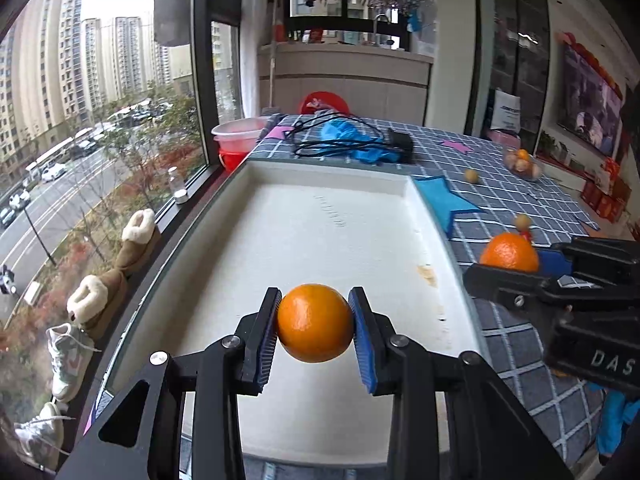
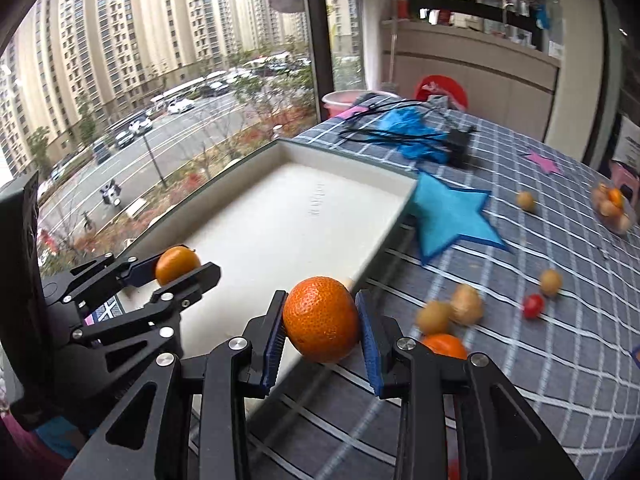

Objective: Organize fruits
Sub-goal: 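Carry both oranges over the white tray and open both grippers to drop them, then withdraw both open tools from the tray back over the table fruits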

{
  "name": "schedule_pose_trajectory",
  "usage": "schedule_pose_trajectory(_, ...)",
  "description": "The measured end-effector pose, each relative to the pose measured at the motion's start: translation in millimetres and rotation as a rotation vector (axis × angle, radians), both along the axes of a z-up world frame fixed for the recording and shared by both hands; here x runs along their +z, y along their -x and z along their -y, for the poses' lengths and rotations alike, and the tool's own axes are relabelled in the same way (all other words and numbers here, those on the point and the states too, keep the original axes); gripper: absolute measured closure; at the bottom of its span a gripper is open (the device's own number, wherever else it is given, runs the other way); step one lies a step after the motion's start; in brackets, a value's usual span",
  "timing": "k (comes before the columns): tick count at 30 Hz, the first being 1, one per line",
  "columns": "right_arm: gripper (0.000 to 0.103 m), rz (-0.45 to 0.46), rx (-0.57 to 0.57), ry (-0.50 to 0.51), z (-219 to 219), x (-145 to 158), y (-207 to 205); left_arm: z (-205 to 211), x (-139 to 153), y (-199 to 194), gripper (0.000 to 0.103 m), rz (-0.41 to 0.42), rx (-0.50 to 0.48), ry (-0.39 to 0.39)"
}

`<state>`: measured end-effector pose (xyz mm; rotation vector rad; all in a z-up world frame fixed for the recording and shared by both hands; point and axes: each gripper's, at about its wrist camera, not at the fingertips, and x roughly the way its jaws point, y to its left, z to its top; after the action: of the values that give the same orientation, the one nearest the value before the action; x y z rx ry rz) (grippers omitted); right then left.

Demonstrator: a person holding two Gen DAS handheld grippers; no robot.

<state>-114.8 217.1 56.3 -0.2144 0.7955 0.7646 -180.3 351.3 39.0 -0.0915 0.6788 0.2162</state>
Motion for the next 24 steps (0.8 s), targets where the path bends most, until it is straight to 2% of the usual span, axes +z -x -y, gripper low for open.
schedule_pose_trajectory(12,0.067,-0.051,0.059,0.038,-29.9,-13.0,-9.6,-23.9,-14.2,-5.9,0.063,-0.017,0.045,0.025)
schedule_pose_trajectory(14,0.067,-0.056,0.069,0.042,-33.0,-13.7,-9.8,-24.3,-14.3,-6.0,0.049,-0.014,0.046,0.03)
schedule_pose_trajectory(15,0.065,-0.056,0.072,0.042,-33.6,-12.9,-9.8,-24.4,-14.0,-4.1,0.035,-0.01,0.052,0.028)
schedule_pose_trajectory(16,0.054,-0.047,0.063,0.044,-32.7,-11.2,-10.7,-25.1,-13.5,-2.1,0.032,-0.002,0.076,0.013)
schedule_pose_trajectory(17,0.048,-0.034,0.052,0.042,-30.5,-8.6,-11.3,-26.1,-13.2,-0.7,0.03,0.004,0.089,0.003)
schedule_pose_trajectory(19,0.014,-0.028,0.044,0.023,-26.9,-3.5,-10.4,-29.5,-12.6,0.5,0.021,0.005,0.084,0.019)
schedule_pose_trajectory(20,0.01,-0.025,0.04,0.011,-24.7,-0.8,-10.3,-30.3,-12.0,1.6,0.021,0.009,0.08,0.033)
schedule_pose_trajectory(24,0.008,0.004,0.006,-0.003,-17.2,10.2,-6.8,-29.1,-9.7,3.9,0.019,0.011,0.081,0.023)
